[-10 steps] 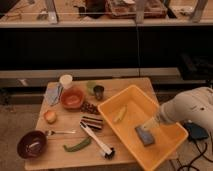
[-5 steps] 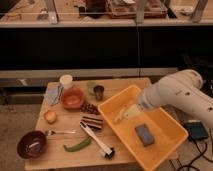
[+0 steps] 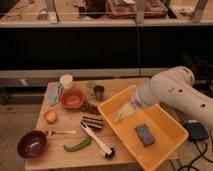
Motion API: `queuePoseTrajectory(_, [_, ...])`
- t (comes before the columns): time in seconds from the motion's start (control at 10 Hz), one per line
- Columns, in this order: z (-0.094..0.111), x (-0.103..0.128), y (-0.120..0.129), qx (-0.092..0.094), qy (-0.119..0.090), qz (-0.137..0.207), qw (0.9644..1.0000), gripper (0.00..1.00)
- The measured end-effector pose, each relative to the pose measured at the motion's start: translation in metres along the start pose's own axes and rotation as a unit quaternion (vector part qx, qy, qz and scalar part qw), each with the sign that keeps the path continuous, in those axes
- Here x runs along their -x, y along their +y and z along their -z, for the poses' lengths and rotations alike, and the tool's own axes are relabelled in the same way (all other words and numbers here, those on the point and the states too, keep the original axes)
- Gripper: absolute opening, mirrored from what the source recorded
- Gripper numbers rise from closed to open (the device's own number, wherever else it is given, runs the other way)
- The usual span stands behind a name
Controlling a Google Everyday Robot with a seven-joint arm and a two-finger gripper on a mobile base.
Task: Place fork in tray
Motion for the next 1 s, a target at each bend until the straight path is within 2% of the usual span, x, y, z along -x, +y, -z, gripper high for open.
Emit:
queuePoseTrajectory(0.2, [0.0,0.0,0.0,0.001,-0.001,0.0,1.0,0.8])
queuePoseTrajectory(0.3, [-0.001,0.003,0.001,0.009,-0.007,0.009,0.9999,0.8])
queuePoseTrajectory(0.5, [0.001,0.018,0.011,0.035,-0.04,0.054,0.9971,0.8])
queuePoseTrajectory(0.6, [0.0,0.03,0.021,0.049,-0.055,0.077,0.9943,0.8])
queuePoseTrajectory(0.8, [-0.008,0.07,0.059,0.084,-0.088,0.135,0.9834,0.8])
queuePoseTrajectory(0.9, [-0.012,0.082,0.072,0.096,-0.092,0.153,0.9792,0.8])
queuePoseTrajectory(1.0, [-0.012,0.084,0.075,0.098,-0.094,0.157,0.9782,0.8])
